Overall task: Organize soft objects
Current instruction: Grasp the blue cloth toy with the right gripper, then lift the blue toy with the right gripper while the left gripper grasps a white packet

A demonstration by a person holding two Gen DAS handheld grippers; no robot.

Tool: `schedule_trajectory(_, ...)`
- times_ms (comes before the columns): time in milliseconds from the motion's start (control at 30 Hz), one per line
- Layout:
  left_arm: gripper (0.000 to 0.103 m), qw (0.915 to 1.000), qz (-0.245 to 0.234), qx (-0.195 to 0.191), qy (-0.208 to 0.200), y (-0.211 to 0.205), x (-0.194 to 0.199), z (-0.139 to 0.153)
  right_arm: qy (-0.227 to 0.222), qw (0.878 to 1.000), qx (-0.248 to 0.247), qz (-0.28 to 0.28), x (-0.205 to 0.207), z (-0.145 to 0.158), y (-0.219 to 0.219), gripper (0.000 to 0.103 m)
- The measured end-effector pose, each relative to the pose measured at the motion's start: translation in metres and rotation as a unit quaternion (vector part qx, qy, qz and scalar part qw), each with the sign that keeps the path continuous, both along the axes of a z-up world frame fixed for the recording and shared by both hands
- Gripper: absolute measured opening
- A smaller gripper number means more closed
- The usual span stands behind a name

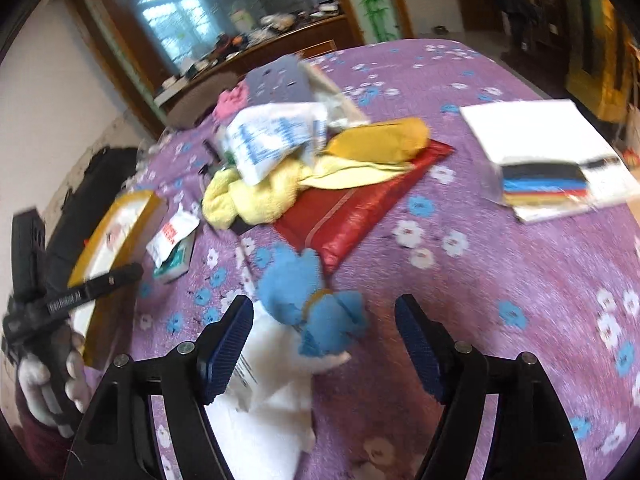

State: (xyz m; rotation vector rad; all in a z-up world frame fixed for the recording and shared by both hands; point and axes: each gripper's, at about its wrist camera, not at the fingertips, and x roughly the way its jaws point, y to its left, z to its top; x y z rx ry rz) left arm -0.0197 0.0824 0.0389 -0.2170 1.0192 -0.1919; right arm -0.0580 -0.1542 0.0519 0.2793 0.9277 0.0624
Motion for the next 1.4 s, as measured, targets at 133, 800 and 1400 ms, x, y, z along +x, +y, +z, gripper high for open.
schedule_trajectory(133,0.060,0.9992,0.038,-0.012,0.008,0.020,0.012,-0.001,0.015,0.999,-0.031,0.031,0.024,-0.013,0.020,0.065)
schedule_trajectory(800,0.000,0.9851,-0.080,0.149,-0.032,-0.055,0.052,-0.011,0.022,0.997,-0.067,0.035,0.031,-0.030,0.022,0.035)
schedule_trajectory(1400,0.037,0.9895,-0.118,0.030,-0.078,-0.084,0.043,0.031,-0.022,0.999,0.030,0.000,0.006,-0.024,-0.020,0.028)
